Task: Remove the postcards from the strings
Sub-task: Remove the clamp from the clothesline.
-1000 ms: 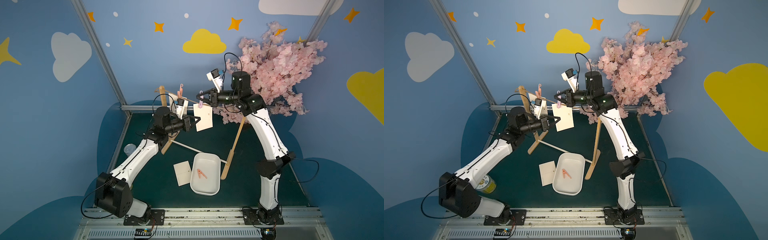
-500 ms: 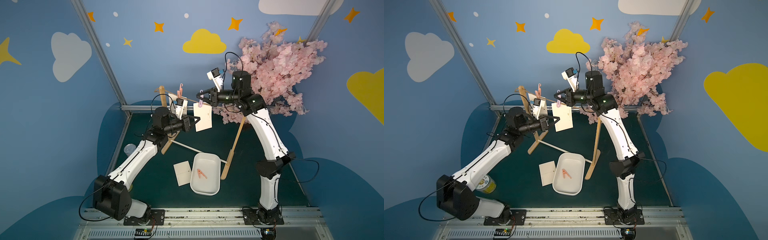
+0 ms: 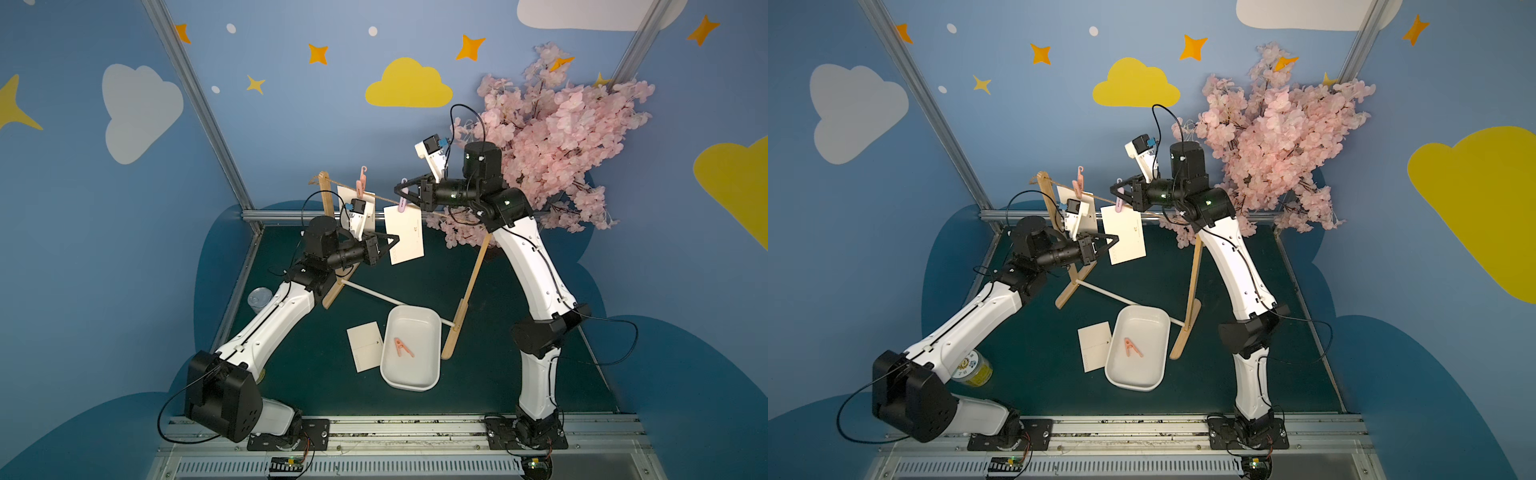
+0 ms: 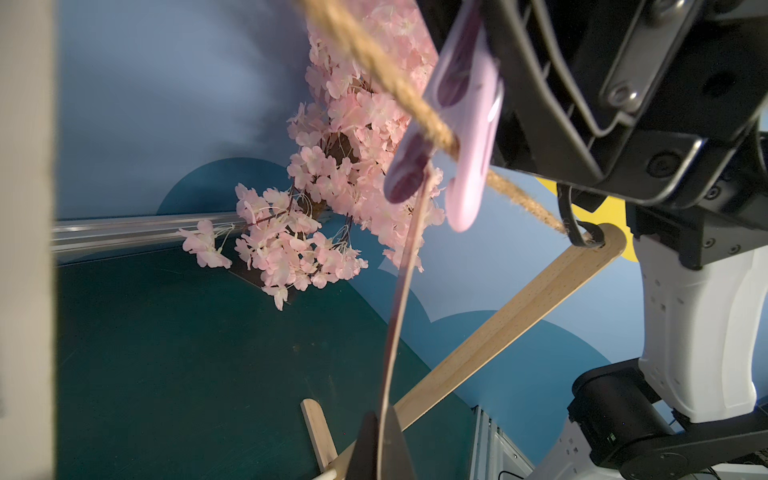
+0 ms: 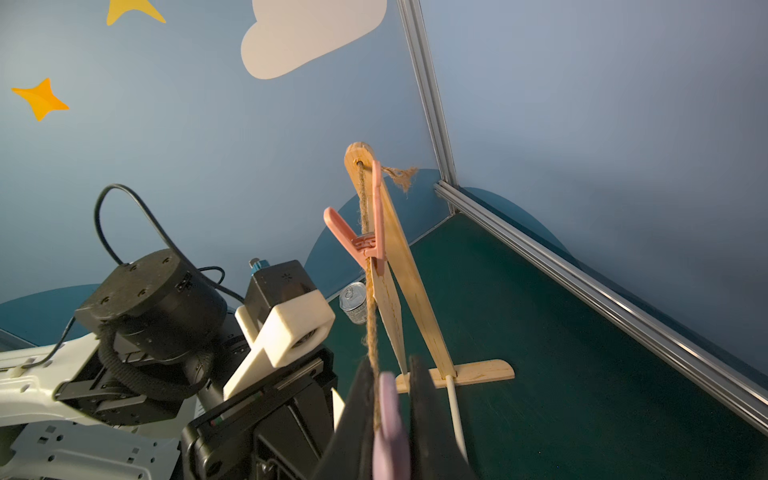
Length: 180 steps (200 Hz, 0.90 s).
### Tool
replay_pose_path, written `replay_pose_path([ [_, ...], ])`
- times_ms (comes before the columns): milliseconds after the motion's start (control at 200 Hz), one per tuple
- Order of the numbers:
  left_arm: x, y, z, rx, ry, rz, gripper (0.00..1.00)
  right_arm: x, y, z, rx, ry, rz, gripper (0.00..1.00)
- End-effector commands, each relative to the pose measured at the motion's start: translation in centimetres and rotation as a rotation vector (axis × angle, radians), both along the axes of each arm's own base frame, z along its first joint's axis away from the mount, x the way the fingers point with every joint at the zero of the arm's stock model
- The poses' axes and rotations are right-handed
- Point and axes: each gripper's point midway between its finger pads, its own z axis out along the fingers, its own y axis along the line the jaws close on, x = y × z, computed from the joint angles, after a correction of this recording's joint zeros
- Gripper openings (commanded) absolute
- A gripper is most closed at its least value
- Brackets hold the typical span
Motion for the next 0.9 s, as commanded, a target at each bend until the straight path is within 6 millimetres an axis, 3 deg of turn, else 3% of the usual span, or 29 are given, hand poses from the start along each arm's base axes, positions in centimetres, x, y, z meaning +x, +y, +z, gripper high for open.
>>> replay_pose_path([
  [0,-0.5,0.3,0.9,-0.013,-0.032,-0.001,0.03,-1.0,-0.7,2.9,0.033,-0.079,-0.027,0.0],
  [686,-0.9,0.4,1.2,-0.015,-0.03,0.0,0.03,-2.6,-2.3,6.9,0.097,-0.194,-0.072,0.0],
  [896,-1.6,0.9,1.1,-0.007,-0.026,0.018,0.03,-4.6,-2.9,8.1,0.117,-0.217,-0.042,0.0],
])
